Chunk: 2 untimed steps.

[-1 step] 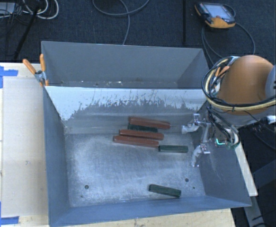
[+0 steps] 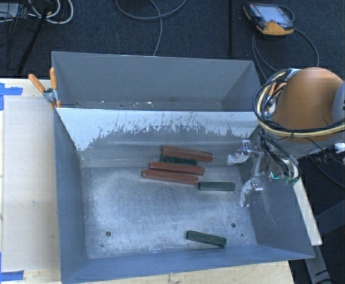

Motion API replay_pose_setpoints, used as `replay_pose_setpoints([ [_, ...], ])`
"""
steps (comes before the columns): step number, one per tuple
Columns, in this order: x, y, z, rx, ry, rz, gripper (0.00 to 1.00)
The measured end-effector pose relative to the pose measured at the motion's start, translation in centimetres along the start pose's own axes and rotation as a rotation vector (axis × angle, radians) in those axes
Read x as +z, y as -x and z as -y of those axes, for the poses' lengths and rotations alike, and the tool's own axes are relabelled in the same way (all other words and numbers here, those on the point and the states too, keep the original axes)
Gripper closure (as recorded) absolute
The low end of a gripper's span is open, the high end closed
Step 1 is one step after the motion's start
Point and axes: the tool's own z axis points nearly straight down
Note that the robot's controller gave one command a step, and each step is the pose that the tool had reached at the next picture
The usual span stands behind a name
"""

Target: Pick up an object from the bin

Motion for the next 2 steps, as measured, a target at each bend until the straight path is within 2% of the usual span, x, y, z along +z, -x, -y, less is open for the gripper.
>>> replay_pose_setpoints([
  [1, 10.84, 2.97, -1.94, -0.015, -0.004, 0.023, 1.00],
  [2, 10.85, 2.97, -1.95, -0.016, -0.004, 0.023, 1.00],
])
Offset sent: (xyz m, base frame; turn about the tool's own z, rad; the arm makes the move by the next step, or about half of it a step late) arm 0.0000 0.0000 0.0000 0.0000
